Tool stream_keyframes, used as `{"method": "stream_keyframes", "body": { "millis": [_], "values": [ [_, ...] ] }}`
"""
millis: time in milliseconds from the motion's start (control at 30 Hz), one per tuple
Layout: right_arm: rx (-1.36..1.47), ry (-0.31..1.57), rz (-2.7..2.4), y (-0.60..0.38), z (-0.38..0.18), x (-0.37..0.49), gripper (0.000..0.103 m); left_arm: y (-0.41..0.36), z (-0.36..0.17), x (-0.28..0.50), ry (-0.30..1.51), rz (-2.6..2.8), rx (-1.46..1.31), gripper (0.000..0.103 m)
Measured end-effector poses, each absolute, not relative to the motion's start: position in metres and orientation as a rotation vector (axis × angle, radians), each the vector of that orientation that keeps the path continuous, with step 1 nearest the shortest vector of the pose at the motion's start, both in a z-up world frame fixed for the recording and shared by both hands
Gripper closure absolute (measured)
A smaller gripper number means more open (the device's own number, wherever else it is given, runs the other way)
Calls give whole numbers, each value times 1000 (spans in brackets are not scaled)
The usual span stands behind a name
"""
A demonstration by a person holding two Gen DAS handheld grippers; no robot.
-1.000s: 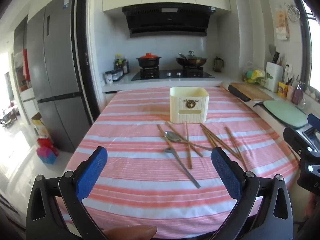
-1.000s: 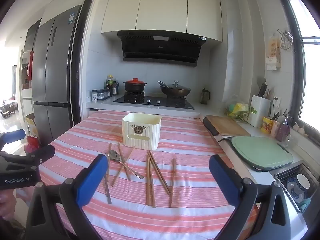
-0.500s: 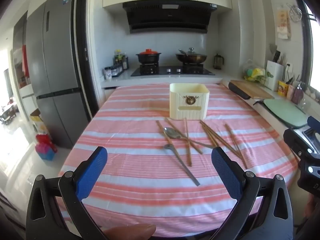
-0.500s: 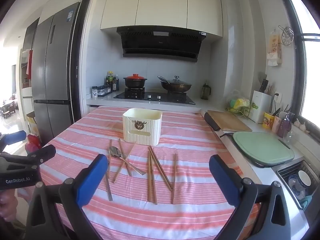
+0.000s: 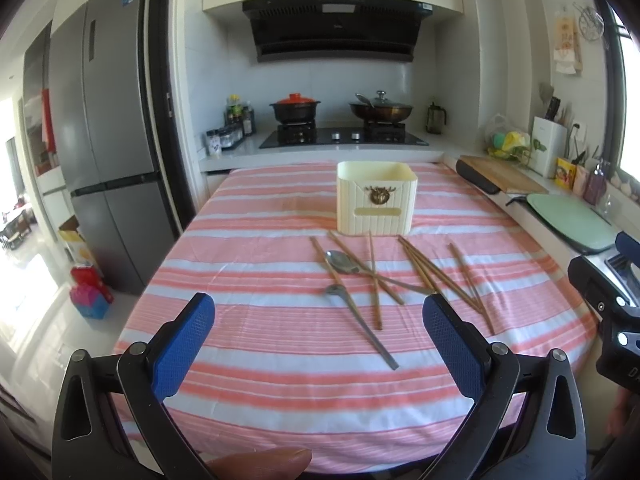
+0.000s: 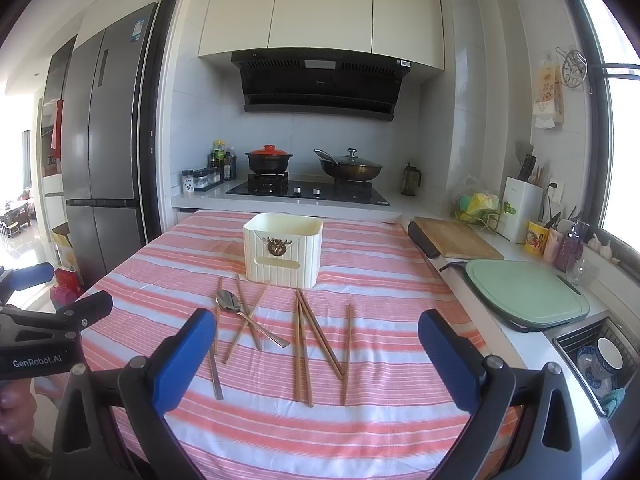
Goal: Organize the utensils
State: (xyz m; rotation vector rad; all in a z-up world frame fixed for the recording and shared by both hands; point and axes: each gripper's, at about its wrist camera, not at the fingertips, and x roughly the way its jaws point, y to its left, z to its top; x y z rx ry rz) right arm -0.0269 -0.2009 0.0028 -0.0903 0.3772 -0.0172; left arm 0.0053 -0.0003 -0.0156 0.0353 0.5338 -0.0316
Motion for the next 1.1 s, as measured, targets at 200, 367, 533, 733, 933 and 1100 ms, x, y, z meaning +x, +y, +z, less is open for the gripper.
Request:
{"method": "stream_keyframes", "body": {
  "millis": [200, 367, 533, 733, 933, 1100],
  "values": [
    [-89, 383, -15, -204, 1, -27, 0, -1, -17, 5, 539, -32, 35, 0],
    [-87, 391, -21, -207, -1, -27, 0, -1, -20, 7, 541, -35, 37, 0],
    [-88, 391, -27, -207, 2, -24, 0, -1, -19, 7, 540, -32, 36, 0],
    [-90, 391, -28, -207, 3, -25, 0, -3, -18, 8, 542, -33, 40, 0],
    [-84, 401, -30, -211, 3, -24, 0, -3, -18, 9, 546, -36, 41, 0],
    [-84, 399, -31, -210, 4, -23, 0, -3, -18, 9, 546, -36, 42, 0]
  ]
}}
